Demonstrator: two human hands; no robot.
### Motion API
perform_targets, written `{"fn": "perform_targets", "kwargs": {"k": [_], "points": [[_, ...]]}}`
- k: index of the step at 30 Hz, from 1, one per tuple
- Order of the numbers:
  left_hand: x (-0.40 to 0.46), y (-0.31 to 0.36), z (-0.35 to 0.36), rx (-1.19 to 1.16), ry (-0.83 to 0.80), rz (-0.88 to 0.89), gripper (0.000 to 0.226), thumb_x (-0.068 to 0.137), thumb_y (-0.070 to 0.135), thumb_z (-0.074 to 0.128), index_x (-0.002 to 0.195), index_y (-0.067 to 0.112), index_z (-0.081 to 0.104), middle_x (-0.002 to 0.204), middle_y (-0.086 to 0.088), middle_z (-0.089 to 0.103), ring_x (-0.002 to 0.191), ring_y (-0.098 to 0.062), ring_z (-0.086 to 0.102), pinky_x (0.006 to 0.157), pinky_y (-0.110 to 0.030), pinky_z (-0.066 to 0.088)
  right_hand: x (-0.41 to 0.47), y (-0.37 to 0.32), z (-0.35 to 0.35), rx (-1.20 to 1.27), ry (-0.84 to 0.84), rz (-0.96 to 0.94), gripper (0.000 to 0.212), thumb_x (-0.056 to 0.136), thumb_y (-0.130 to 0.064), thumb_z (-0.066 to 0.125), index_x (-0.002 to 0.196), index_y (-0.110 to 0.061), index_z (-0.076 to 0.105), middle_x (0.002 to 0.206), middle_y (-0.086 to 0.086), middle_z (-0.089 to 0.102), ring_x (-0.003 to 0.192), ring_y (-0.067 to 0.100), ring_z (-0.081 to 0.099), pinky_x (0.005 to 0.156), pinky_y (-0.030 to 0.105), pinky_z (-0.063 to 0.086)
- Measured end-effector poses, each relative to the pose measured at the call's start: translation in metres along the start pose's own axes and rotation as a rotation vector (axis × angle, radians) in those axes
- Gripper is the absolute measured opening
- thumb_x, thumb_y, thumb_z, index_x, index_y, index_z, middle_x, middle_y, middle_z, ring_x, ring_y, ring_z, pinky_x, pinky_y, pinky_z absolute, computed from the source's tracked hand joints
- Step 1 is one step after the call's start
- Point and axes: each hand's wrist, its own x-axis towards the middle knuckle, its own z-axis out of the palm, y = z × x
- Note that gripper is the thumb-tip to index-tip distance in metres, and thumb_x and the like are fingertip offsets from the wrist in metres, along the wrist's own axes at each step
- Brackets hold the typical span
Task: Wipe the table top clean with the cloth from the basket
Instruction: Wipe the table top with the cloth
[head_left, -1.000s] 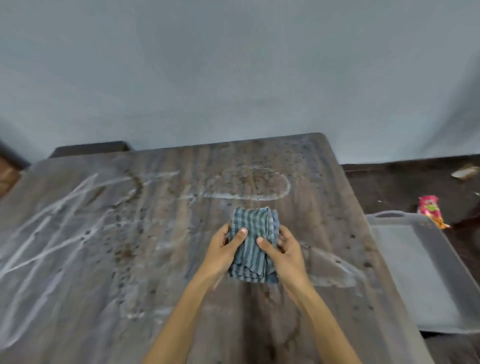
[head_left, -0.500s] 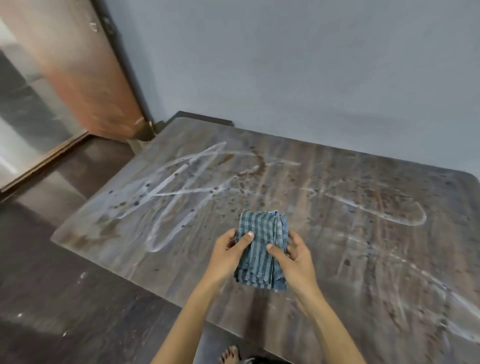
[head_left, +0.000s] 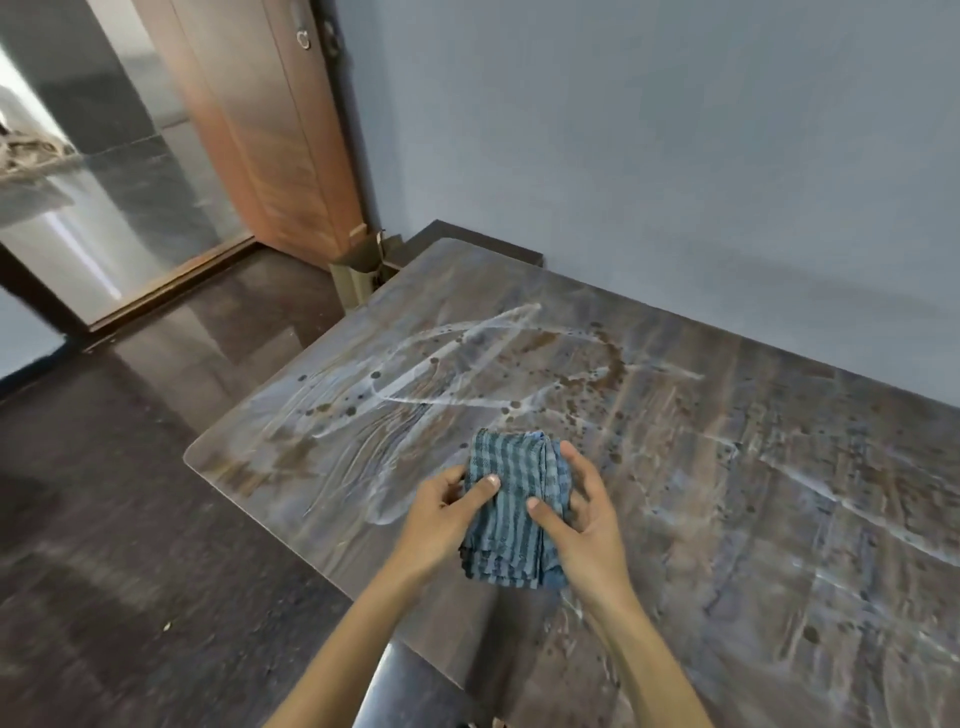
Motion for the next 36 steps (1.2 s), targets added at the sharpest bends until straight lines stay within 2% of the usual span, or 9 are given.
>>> {"fn": "perform_targets", "kwargs": {"k": [5, 9, 16, 21, 25, 28, 31, 33, 36], "points": [[0.020, 0.005, -0.026, -0.003, 0.042, -0.017, 0.016, 0.092, 0.021, 0.056, 0.099, 0.013, 0.068, 0.094, -0.002, 0.074, 0.084, -0.018, 0.071, 0.068, -0.025, 0.057, 0.026, -0.001, 0.022, -0.020, -0.070, 0.004, 0.046, 0.086, -0.001, 0.064, 0.120, -0.032, 0.054, 0.108, -0.024, 0.065, 0.099, -0.004, 0.063, 0.078, 0.015, 0.053], [0.044, 0.004, -0.043, -0.017, 0.051, -0.039, 0.016, 0.091, 0.020, 0.057, 0.101, 0.013, 0.068, 0.093, -0.003, 0.074, 0.084, -0.020, 0.071, 0.066, -0.024, 0.056, 0.051, 0.004, 0.037, -0.095, -0.085, 0.043, 0.039, 0.086, -0.008, 0.066, 0.113, -0.036, 0.059, 0.122, -0.029, 0.054, 0.117, -0.010, 0.046, 0.101, 0.018, 0.037], [0.124, -0.001, -0.089, 0.055, 0.064, -0.143, 0.010, 0.090, 0.017, 0.060, 0.091, 0.013, 0.069, 0.085, -0.003, 0.074, 0.078, -0.019, 0.071, 0.062, -0.024, 0.055, 0.119, 0.023, 0.080, -0.121, -0.036, 0.125, 0.035, 0.090, -0.013, 0.061, 0.110, -0.042, 0.057, 0.121, -0.030, 0.052, 0.114, -0.013, 0.040, 0.095, 0.010, 0.030], [0.194, -0.002, -0.139, 0.124, 0.043, -0.183, 0.008, 0.088, 0.012, 0.062, 0.091, 0.013, 0.069, 0.089, -0.010, 0.072, 0.082, -0.022, 0.069, 0.077, -0.038, 0.057, 0.180, 0.039, 0.127, -0.133, 0.054, 0.200, 0.036, 0.091, -0.009, 0.058, 0.106, -0.041, 0.057, 0.115, -0.029, 0.052, 0.118, -0.003, 0.042, 0.102, 0.021, 0.033], [0.245, -0.001, -0.173, 0.147, 0.006, -0.208, 0.021, 0.088, -0.001, 0.056, 0.090, 0.016, 0.066, 0.089, -0.010, 0.070, 0.082, -0.021, 0.069, 0.073, -0.031, 0.057, 0.224, 0.048, 0.165, -0.142, 0.105, 0.252, 0.034, 0.092, -0.008, 0.057, 0.107, -0.039, 0.056, 0.123, -0.019, 0.053, 0.119, 0.002, 0.044, 0.108, 0.029, 0.035], [0.283, -0.001, -0.191, 0.169, -0.003, -0.223, 0.032, 0.085, -0.011, 0.052, 0.094, 0.017, 0.064, 0.085, 0.001, 0.068, 0.078, -0.008, 0.066, 0.066, -0.017, 0.053, 0.257, 0.051, 0.186, -0.162, 0.132, 0.279, 0.033, 0.094, -0.008, 0.055, 0.116, -0.033, 0.055, 0.132, -0.012, 0.051, 0.123, 0.005, 0.042, 0.108, 0.027, 0.033], [0.325, 0.001, -0.201, 0.206, -0.011, -0.200, 0.034, 0.084, -0.014, 0.051, 0.104, 0.011, 0.063, 0.088, 0.001, 0.067, 0.087, -0.015, 0.065, 0.078, -0.026, 0.055, 0.296, 0.055, 0.201, -0.199, 0.159, 0.304, 0.037, 0.095, -0.010, 0.053, 0.127, -0.028, 0.053, 0.139, -0.011, 0.046, 0.132, 0.010, 0.038, 0.108, 0.026, 0.030], [0.353, 0.003, -0.204, 0.238, 0.049, -0.162, 0.034, 0.084, -0.014, 0.053, 0.109, 0.008, 0.061, 0.088, 0.005, 0.062, 0.083, -0.004, 0.059, 0.072, -0.015, 0.052, 0.324, 0.056, 0.207, -0.225, 0.171, 0.300, 0.039, 0.095, -0.010, 0.052, 0.130, -0.026, 0.051, 0.141, -0.010, 0.044, 0.133, 0.010, 0.036, 0.104, 0.022, 0.029], [0.402, 0.007, -0.203, 0.265, 0.114, -0.118, 0.037, 0.085, -0.012, 0.053, 0.120, 0.001, 0.056, 0.105, -0.007, 0.062, 0.089, -0.008, 0.054, 0.073, -0.014, 0.045, 0.374, 0.057, 0.213, -0.247, 0.190, 0.278, 0.039, 0.095, -0.008, 0.051, 0.131, -0.025, 0.050, 0.141, -0.007, 0.044, 0.129, 0.010, 0.039, 0.101, 0.021, 0.031]]}}
